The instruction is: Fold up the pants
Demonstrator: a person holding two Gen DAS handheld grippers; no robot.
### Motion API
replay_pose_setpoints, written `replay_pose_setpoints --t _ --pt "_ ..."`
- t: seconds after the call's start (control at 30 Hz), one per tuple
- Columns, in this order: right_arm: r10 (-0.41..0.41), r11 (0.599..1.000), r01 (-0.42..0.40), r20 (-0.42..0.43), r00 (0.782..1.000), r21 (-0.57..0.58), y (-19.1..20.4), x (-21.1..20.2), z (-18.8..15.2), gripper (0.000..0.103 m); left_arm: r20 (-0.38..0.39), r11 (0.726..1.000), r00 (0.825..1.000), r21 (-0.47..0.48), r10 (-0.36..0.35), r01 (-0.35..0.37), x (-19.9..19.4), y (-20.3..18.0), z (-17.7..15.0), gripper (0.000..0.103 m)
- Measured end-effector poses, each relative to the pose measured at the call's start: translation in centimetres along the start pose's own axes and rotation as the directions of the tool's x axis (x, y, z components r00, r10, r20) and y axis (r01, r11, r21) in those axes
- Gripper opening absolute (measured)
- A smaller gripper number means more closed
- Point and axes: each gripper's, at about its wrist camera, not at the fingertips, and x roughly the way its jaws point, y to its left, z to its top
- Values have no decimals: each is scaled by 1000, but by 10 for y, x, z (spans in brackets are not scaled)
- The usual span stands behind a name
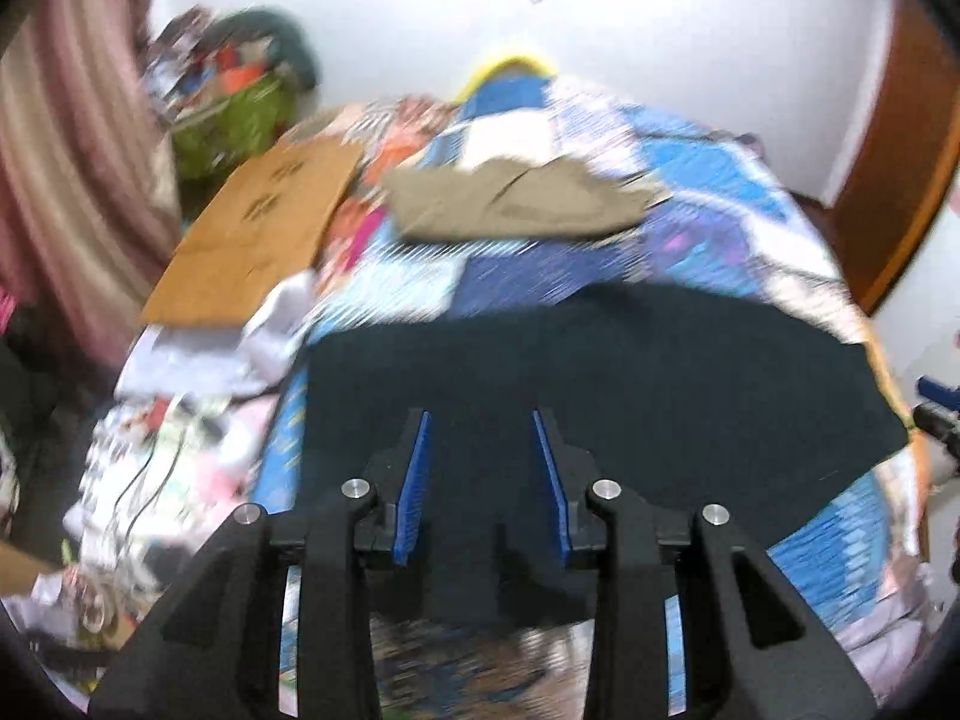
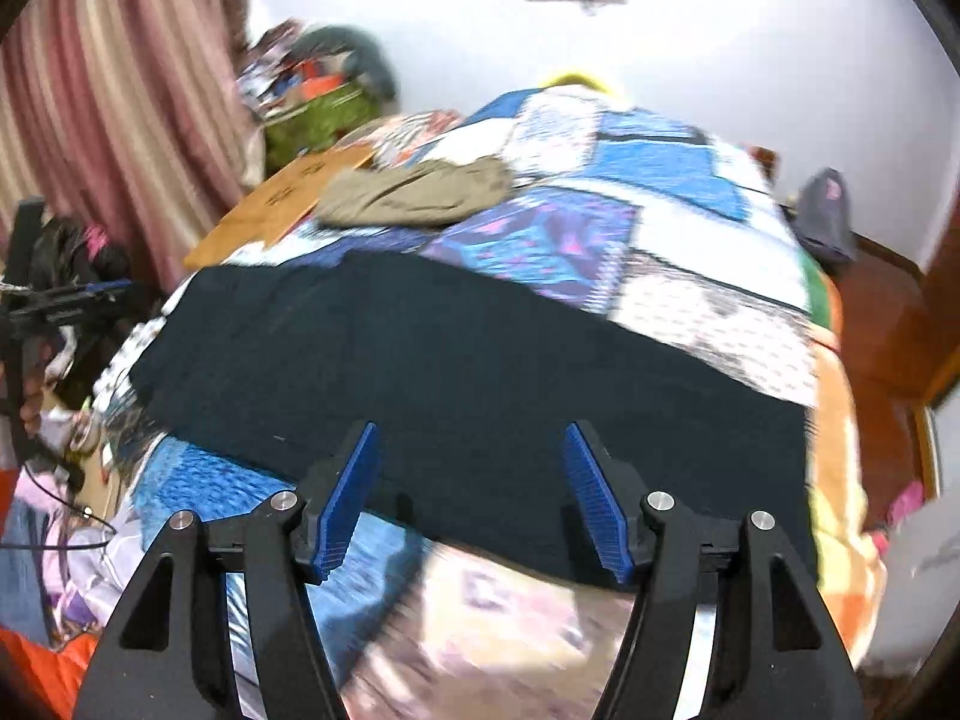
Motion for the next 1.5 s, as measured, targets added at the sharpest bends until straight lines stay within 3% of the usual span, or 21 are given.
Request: replay_pose_setpoints --t 0.23,0.47,0.63,0.8,0.93,1.17,1.33,1.5 --pt "-100 986 96 18 995 135 -50 -32 -28 62 68 979 984 132 -163 154 -2 -110 36 45" --pt "-183 954 181 -13 983 237 -92 -43 -61 64 -15 933 961 235 -276 272 27 -209 34 45" --pt "-165 933 168 -36 986 317 -113 -38 -80 64 -102 903 946 283 -308 325 52 -255 16 45" --pt "-122 911 136 -59 991 388 -124 -21 -91 65 -174 895 939 292 -297 337 79 -279 1 45" --pt "-51 869 80 -72 996 489 -134 -4 -101 65 -246 893 917 252 -313 373 99 -281 -6 45" --pt "2 782 17 -30 1000 623 -154 10 -109 68 -214 891 937 308 -277 334 100 -290 -10 50" --pt "-7 761 11 -9 1000 649 -162 16 -107 68 -206 889 941 322 -270 325 102 -294 -10 51" --pt "-26 775 17 4 1000 632 -167 25 -98 68 -202 892 940 312 -275 327 104 -294 -10 53"
